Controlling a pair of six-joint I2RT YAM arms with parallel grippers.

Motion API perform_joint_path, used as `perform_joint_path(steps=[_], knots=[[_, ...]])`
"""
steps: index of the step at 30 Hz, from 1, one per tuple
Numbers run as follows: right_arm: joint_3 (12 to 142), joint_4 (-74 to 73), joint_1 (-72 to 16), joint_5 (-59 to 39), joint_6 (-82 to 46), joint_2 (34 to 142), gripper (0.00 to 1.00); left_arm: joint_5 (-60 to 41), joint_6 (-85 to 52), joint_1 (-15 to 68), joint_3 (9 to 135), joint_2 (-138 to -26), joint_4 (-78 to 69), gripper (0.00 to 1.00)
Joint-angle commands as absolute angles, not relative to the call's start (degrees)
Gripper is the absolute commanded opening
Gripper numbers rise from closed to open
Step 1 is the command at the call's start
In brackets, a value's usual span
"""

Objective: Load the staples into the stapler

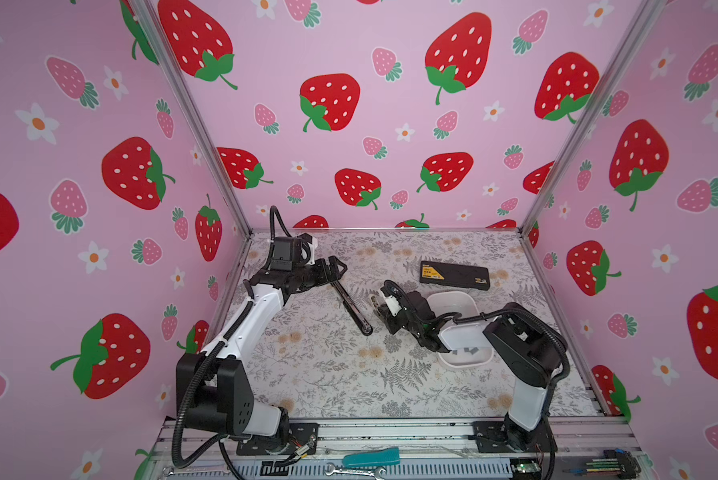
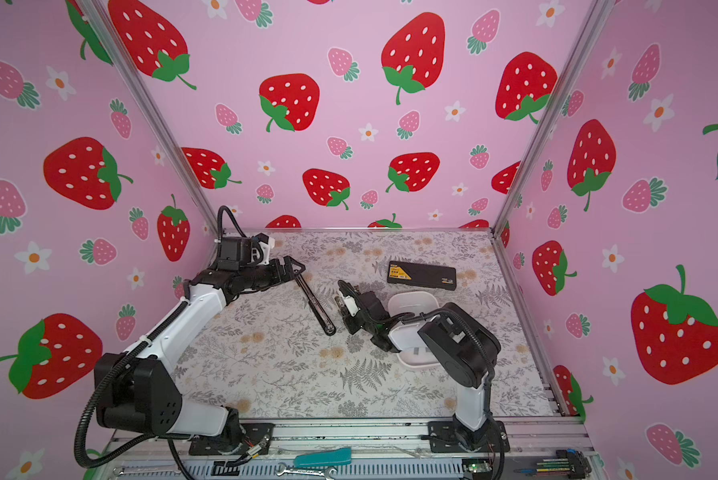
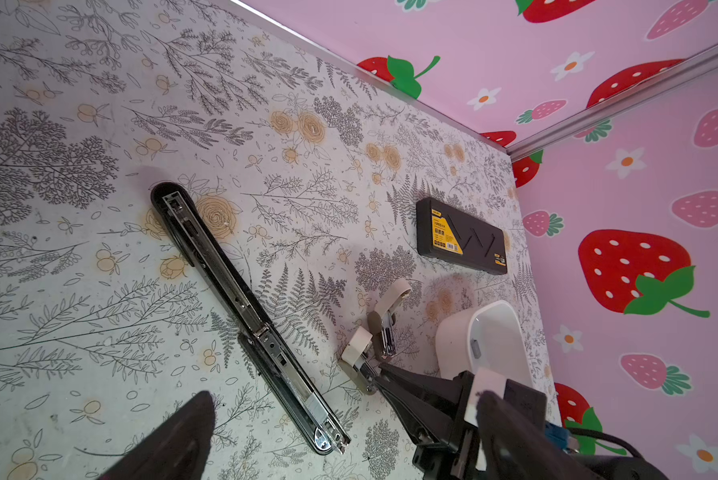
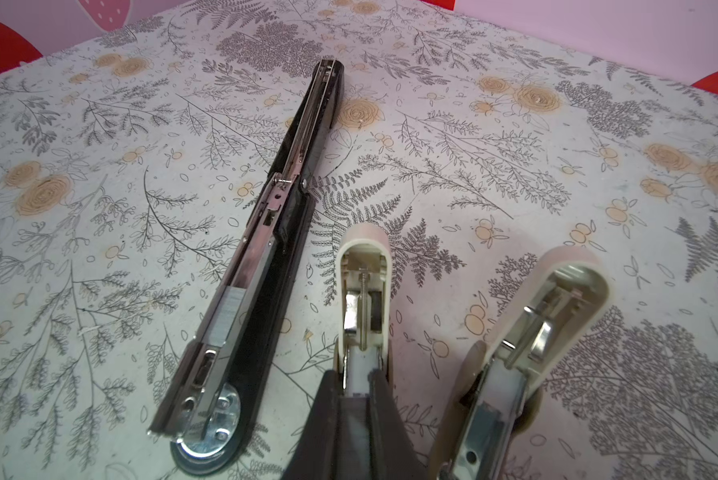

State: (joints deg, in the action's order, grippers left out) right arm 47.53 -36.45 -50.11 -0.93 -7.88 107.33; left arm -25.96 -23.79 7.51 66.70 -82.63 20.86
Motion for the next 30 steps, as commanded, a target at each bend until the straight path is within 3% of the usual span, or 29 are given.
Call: perform_joint_path(steps=[1, 30], knots=[[48.43, -36.81, -49.89, -0.71, -7.84, 108.72, 0.06, -25.94, -23.20, 7.69, 69.17, -81.96, 21.07, 0.99], [49.22, -36.53, -49.90, -0.62, -7.82, 110.21, 0.06, -26.00, -23.20, 7.73, 69.27, -82.09, 21.09, 0.99]])
